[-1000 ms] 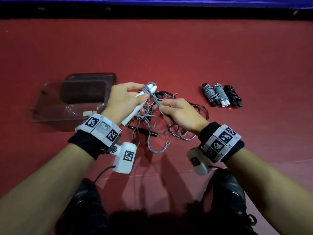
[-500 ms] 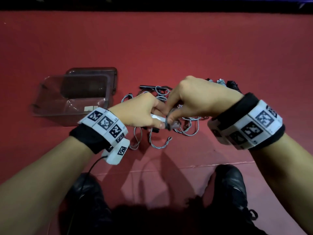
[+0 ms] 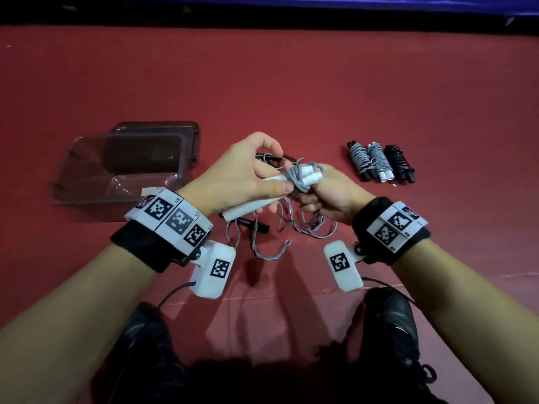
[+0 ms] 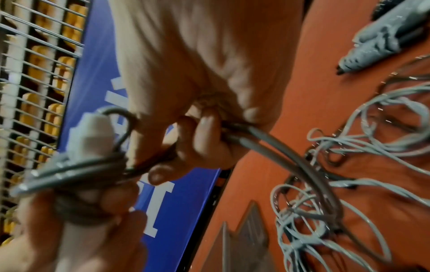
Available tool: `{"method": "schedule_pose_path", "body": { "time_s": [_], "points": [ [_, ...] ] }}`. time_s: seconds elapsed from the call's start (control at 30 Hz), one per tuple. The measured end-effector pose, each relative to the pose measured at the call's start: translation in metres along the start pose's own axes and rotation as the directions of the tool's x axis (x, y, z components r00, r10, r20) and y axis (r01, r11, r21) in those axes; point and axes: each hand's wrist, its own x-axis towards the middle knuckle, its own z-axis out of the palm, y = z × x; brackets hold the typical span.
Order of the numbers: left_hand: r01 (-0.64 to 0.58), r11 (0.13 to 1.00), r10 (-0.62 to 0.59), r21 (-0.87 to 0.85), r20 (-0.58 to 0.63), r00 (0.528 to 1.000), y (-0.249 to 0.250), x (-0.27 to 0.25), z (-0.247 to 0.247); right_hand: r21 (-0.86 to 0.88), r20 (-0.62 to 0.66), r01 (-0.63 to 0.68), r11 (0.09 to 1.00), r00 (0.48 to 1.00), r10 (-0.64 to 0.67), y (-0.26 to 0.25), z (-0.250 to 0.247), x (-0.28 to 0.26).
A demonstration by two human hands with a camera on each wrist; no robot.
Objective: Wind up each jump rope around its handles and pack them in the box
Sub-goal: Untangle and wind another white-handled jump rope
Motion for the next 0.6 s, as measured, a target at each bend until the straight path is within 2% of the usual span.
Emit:
{"method": "schedule_pose_path", "body": {
  "time_s": [0.1, 0.17, 0.23, 0.3, 0.37, 0.4, 0.5, 0.6],
  "points": [
    [-0.039, 0.996, 0.029, -0.084, -0.117, 0.993, -0.003, 0.002, 0.002, 0.174, 0.014, -0.007, 0.985, 1.0, 0.005, 0.009, 0.006, 0.002],
    [-0.033, 0.994, 0.011, -0.105, -0.201, 0.98, -0.011, 0.005, 0.001, 0.128, -0.032, 0.053, 0.99, 0.998, -0.05, 0.007, 0.007, 0.0],
    [-0.01, 0.992, -0.026, -0.127, -0.28, 0.96, -0.021, 0.008, -0.001, 0.119, 0.006, 0.063, 0.991, 0.998, -0.064, 0.002, 0.007, -0.004],
    [-0.005, 0.995, -0.029, -0.103, -0.323, 0.946, -0.028, 0.009, 0.001, 0.003, -0.032, 0.065, 0.998, 0.997, -0.065, -0.002, 0.008, -0.006],
    [-0.018, 1.0, 0.009, -0.022, -0.345, 0.938, -0.031, 0.01, 0.006, -0.237, -0.178, 0.122, 0.964, 0.97, -0.166, -0.004, 0.011, -0.005],
    [-0.021, 1.0, 0.025, 0.016, -0.361, 0.932, -0.031, 0.011, 0.008, -0.299, -0.219, 0.146, 0.943, 0.951, -0.217, -0.003, 0.011, -0.003],
    [-0.02, 0.999, 0.036, 0.045, -0.39, 0.92, -0.03, 0.013, 0.013, -0.31, -0.236, 0.18, 0.934, 0.937, -0.258, -0.003, 0.013, 0.002],
    [0.012, 1.0, -0.009, 0.005, -0.36, 0.933, -0.031, 0.015, 0.012, -0.288, -0.306, 0.188, 0.939, 0.911, -0.276, -0.004, 0.015, 0.007]
  ]
}}
